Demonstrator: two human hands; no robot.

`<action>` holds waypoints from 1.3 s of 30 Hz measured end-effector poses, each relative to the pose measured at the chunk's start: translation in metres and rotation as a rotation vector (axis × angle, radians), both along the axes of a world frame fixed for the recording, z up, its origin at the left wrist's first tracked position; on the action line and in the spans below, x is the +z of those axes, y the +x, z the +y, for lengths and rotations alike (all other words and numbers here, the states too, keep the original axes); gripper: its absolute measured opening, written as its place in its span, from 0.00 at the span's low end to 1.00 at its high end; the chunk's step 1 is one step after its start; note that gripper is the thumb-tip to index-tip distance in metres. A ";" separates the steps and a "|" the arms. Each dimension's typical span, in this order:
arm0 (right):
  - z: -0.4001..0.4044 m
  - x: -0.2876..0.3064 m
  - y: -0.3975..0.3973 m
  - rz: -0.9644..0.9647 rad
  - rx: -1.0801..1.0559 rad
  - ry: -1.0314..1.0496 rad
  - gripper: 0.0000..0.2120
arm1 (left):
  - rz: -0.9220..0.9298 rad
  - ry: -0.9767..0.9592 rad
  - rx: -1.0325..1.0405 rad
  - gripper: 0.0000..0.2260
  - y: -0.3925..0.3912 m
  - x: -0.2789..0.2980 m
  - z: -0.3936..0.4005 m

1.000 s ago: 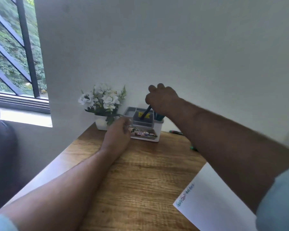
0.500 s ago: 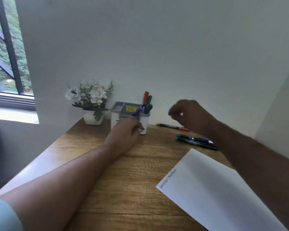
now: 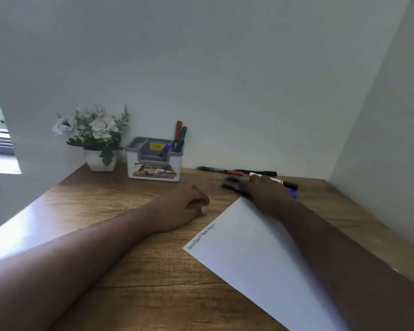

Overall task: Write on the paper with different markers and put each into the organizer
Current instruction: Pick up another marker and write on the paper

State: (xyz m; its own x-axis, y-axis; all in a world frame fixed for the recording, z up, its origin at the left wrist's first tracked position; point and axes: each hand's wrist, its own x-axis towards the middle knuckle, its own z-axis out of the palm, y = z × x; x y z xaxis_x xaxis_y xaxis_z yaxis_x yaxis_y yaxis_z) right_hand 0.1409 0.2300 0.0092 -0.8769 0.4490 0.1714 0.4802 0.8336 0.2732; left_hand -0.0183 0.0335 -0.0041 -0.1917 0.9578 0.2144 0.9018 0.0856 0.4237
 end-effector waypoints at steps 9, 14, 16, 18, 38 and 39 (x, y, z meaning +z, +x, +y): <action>-0.044 0.027 -0.018 0.867 0.513 -0.593 0.13 | -0.212 0.202 0.007 0.22 0.008 0.002 -0.004; -0.096 0.033 -0.021 0.865 0.577 -1.178 0.08 | -0.207 0.421 -0.038 0.06 0.021 0.013 -0.020; -0.100 0.035 -0.014 0.784 0.570 -1.175 0.08 | -0.150 0.439 -0.051 0.10 0.023 0.014 -0.023; -0.103 0.038 -0.006 0.716 0.508 -1.193 0.06 | -0.120 0.412 -0.092 0.13 0.032 0.017 -0.024; -0.053 -0.001 0.012 0.965 0.199 -1.554 0.08 | -0.016 0.050 -0.044 0.08 0.007 0.012 -0.019; -0.052 0.002 0.010 0.984 0.201 -1.523 0.08 | 0.028 0.016 -0.052 0.06 0.006 0.011 -0.017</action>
State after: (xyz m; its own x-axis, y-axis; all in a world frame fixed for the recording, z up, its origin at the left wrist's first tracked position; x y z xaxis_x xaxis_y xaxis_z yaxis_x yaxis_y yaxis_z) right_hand 0.1512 0.1778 0.0116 -0.7756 0.6023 0.1889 -0.1488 0.1164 -0.9820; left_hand -0.0124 0.0160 0.0072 -0.1359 0.9627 0.2342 0.9163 0.0322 0.3991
